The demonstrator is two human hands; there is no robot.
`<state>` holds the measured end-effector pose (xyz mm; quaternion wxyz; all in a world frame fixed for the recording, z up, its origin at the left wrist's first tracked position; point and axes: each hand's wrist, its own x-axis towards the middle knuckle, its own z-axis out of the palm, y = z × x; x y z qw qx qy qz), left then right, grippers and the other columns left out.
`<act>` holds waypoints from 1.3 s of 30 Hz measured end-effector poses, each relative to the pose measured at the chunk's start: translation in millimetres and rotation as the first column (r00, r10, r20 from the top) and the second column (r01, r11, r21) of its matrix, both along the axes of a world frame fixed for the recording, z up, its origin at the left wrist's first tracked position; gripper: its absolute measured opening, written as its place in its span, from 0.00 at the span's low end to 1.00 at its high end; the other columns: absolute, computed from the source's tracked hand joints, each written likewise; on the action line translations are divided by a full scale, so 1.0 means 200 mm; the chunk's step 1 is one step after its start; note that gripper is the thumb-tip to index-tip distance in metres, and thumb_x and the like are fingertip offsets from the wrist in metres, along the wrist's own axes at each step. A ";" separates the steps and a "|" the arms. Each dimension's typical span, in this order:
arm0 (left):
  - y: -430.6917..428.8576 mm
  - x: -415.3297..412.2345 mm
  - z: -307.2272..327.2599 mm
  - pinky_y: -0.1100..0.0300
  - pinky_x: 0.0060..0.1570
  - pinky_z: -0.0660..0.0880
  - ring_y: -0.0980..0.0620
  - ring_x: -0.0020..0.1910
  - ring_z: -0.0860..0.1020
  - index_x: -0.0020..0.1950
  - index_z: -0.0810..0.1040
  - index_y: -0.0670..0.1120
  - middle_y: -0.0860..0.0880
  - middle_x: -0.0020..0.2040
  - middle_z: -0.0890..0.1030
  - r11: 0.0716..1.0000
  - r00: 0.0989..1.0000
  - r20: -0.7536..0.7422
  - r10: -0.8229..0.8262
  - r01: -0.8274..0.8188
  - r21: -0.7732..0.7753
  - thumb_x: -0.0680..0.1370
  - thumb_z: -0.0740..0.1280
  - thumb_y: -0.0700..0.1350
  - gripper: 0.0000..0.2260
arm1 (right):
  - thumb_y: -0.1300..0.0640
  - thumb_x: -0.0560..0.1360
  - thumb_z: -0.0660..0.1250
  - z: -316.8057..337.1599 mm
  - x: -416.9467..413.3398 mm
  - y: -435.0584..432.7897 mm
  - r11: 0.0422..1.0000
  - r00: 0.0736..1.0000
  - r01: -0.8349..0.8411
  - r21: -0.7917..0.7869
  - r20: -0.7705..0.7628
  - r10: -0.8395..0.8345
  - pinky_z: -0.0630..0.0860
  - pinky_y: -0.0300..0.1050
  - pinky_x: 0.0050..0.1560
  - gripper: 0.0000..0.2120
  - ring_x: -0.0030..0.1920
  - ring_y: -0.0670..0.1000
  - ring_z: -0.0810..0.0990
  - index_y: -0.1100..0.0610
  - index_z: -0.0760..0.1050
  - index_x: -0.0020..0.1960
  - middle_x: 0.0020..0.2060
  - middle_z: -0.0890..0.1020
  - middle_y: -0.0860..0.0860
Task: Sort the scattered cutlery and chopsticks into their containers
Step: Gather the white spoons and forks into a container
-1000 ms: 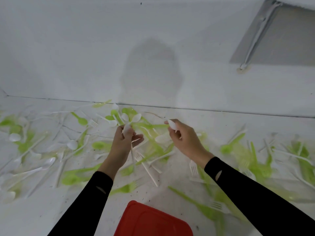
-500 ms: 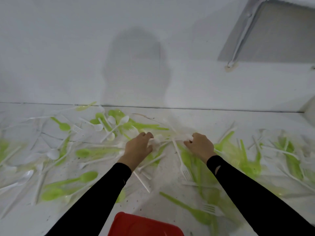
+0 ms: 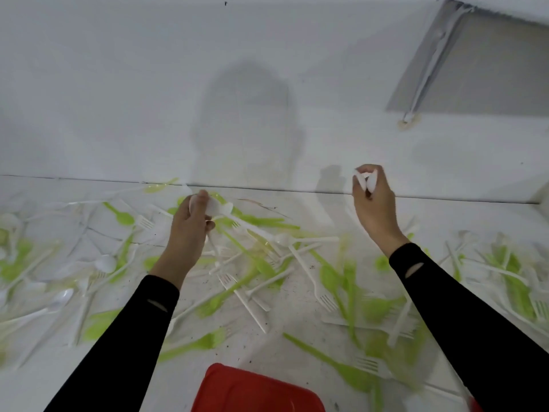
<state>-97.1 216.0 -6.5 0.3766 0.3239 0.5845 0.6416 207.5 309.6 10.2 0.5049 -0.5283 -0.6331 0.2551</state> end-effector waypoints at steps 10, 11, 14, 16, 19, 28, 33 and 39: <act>-0.10 -0.10 0.03 0.57 0.38 0.81 0.51 0.35 0.80 0.52 0.75 0.45 0.49 0.37 0.77 0.989 0.918 0.394 0.050 -0.102 0.111 0.85 0.56 0.46 0.10 | 0.59 0.79 0.58 -0.37 -0.35 0.01 0.861 0.435 -0.216 -0.460 0.744 0.507 0.71 0.47 0.48 0.14 0.54 0.60 0.78 0.57 0.71 0.64 0.59 0.71 0.54; -0.11 -0.11 0.03 0.61 0.31 0.77 0.54 0.31 0.76 0.52 0.75 0.46 0.50 0.37 0.74 0.993 0.946 0.315 0.072 -0.098 0.066 0.85 0.56 0.48 0.10 | 0.59 0.80 0.58 -0.39 -0.37 0.00 0.867 0.391 -0.207 -0.454 0.773 0.499 0.70 0.47 0.46 0.13 0.52 0.60 0.78 0.58 0.70 0.63 0.59 0.70 0.55; -0.14 -0.14 0.01 0.66 0.22 0.61 0.58 0.27 0.65 0.51 0.75 0.47 0.52 0.38 0.69 0.993 0.994 0.049 0.093 -0.090 -0.071 0.83 0.60 0.51 0.09 | 0.59 0.80 0.58 -0.42 -0.38 -0.02 0.896 0.292 -0.178 -0.407 0.848 0.443 0.69 0.46 0.41 0.09 0.48 0.59 0.80 0.59 0.71 0.59 0.58 0.71 0.55; -0.18 -0.18 -0.02 0.66 0.23 0.61 0.58 0.27 0.65 0.51 0.76 0.46 0.52 0.38 0.70 0.988 0.996 -0.030 0.082 -0.085 -0.126 0.81 0.64 0.52 0.09 | 0.62 0.80 0.57 -0.43 -0.36 -0.03 0.913 0.261 -0.175 -0.370 0.876 0.405 0.68 0.46 0.38 0.08 0.46 0.59 0.80 0.59 0.72 0.57 0.58 0.71 0.55; -0.23 -0.23 -0.07 0.63 0.27 0.64 0.54 0.31 0.69 0.48 0.79 0.46 0.51 0.37 0.74 0.965 0.969 -0.247 0.027 -0.089 -0.246 0.78 0.69 0.49 0.07 | 0.61 0.80 0.58 -0.41 -0.33 -0.03 0.916 0.304 -0.154 -0.369 0.865 0.399 0.68 0.46 0.38 0.08 0.45 0.59 0.80 0.59 0.69 0.58 0.57 0.72 0.54; -0.49 -0.37 -0.18 0.68 0.38 0.68 0.55 0.42 0.78 0.43 0.80 0.48 0.52 0.41 0.80 0.829 0.696 -0.609 -0.380 -0.036 -0.558 0.73 0.75 0.47 0.06 | 0.43 0.77 0.64 -0.22 -0.58 -0.26 0.926 0.413 -0.231 -0.300 0.831 0.372 0.66 0.44 0.40 0.16 0.51 0.57 0.81 0.53 0.73 0.58 0.49 0.81 0.52; -0.76 -0.43 -0.23 0.58 0.43 0.69 0.46 0.50 0.79 0.45 0.78 0.48 0.48 0.46 0.79 0.687 0.578 -0.734 -0.357 -0.370 -0.626 0.76 0.70 0.56 0.11 | 0.41 0.80 0.61 -0.29 -0.86 -0.44 0.822 0.262 -0.326 -0.467 0.791 0.553 0.68 0.44 0.40 0.19 0.48 0.55 0.81 0.56 0.76 0.54 0.47 0.80 0.52; -0.99 -0.30 -0.34 0.58 0.46 0.67 0.48 0.52 0.78 0.50 0.77 0.49 0.52 0.49 0.70 0.628 0.608 -0.732 -0.307 -0.449 -0.636 0.75 0.68 0.63 0.17 | 0.57 0.80 0.60 -0.35 -0.93 -0.52 0.887 0.270 -0.264 -0.379 0.853 0.446 0.67 0.43 0.39 0.08 0.46 0.56 0.82 0.57 0.78 0.50 0.43 0.81 0.51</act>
